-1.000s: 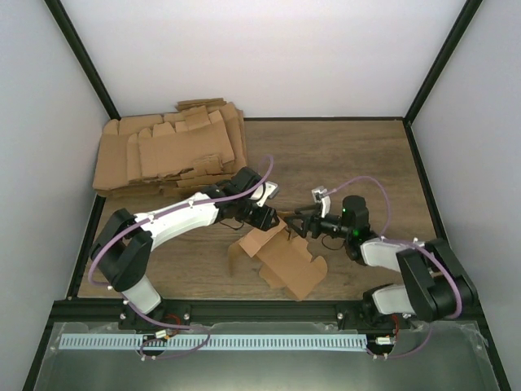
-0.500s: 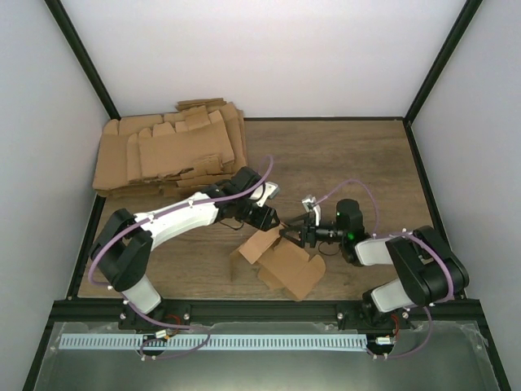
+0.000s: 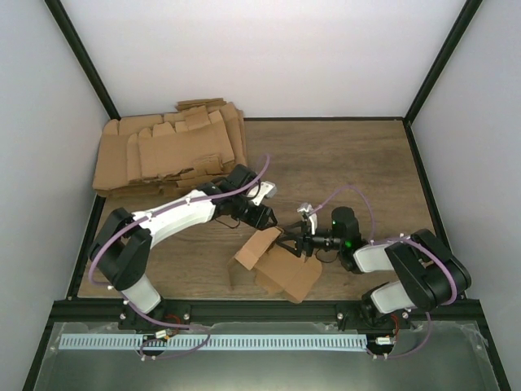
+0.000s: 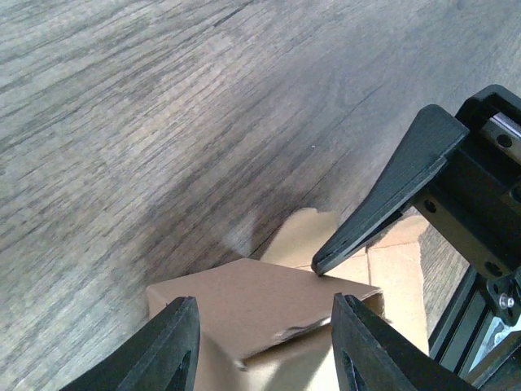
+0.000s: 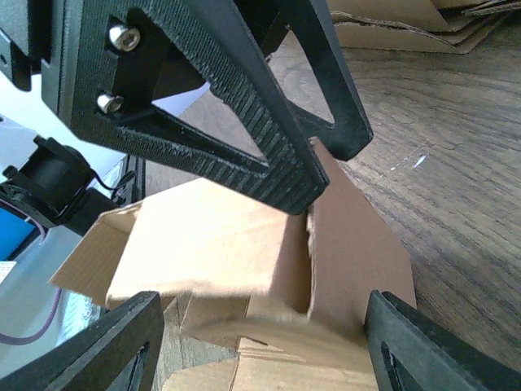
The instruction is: Fold the paper box
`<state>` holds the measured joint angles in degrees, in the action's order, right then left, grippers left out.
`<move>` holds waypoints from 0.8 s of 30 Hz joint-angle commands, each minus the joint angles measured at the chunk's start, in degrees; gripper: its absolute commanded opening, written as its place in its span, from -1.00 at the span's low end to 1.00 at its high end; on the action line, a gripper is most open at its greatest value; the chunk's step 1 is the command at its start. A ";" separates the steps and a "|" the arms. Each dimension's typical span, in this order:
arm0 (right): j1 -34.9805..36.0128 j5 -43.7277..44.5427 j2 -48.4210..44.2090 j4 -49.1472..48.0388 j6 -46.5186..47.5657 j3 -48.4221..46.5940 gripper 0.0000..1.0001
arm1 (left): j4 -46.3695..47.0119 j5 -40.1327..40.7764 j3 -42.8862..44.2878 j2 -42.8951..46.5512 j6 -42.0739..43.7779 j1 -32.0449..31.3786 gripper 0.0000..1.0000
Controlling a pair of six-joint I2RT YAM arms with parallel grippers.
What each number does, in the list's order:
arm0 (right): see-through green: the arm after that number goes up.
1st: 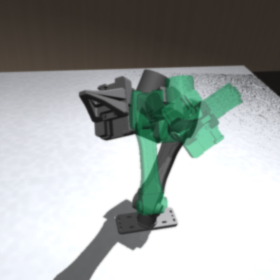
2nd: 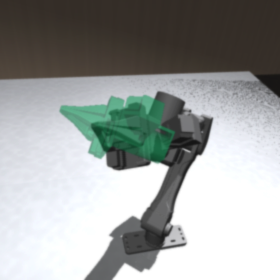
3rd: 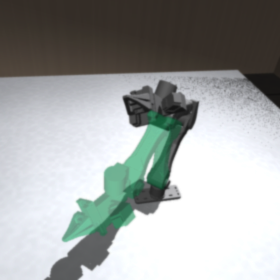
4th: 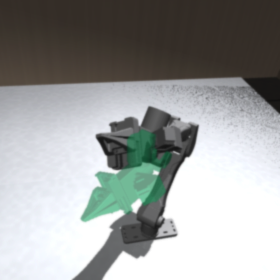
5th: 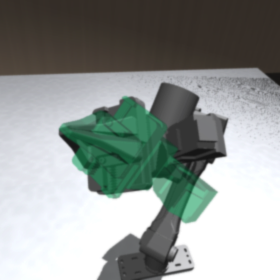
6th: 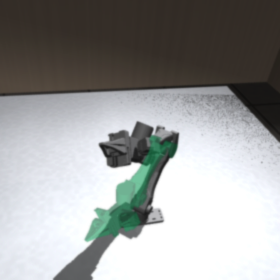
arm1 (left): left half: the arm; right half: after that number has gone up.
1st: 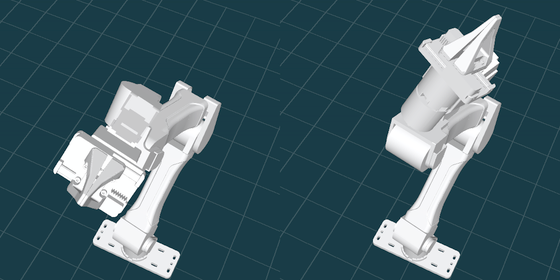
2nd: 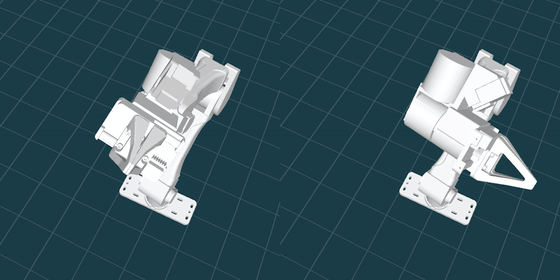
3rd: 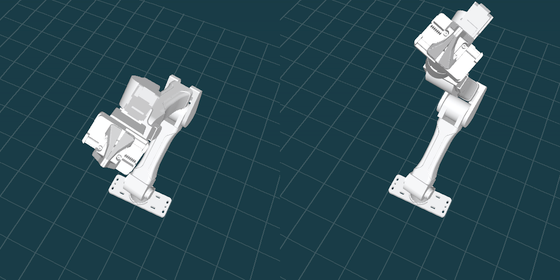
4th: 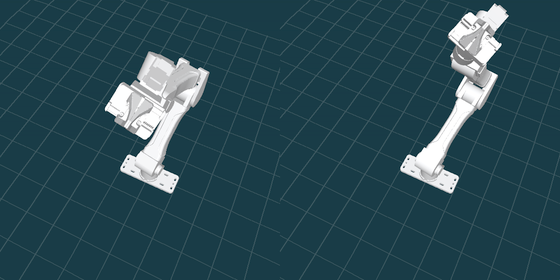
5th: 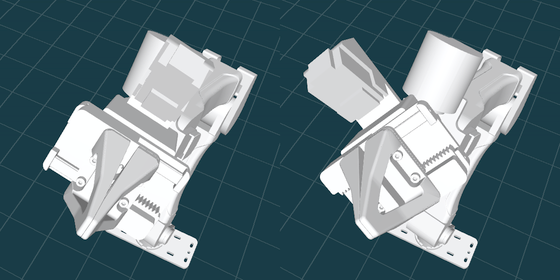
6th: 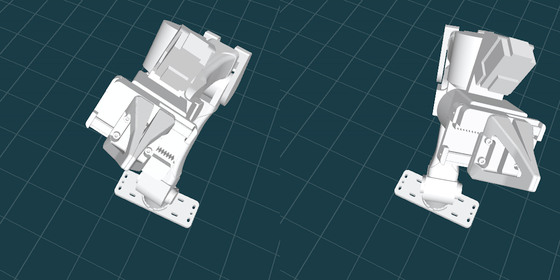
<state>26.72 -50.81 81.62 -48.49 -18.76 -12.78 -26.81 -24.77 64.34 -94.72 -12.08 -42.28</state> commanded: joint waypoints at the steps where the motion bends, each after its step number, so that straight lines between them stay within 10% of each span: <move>1: 1.00 1.73 -1.05 -1.30 2.96 0.27 0.42 | -0.34 -2.58 -0.68 0.83 1.99 1.89 -0.06; 24: 10.01 15.52 1.09 8.60 14.00 -5.19 0.23 | 0.14 -6.40 -2.44 2.81 1.40 4.05 -0.03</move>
<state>36.03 -38.89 82.26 -40.47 -7.09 -16.16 -27.11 -30.68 61.91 -94.59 -10.46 -38.26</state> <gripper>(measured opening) 0.616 0.476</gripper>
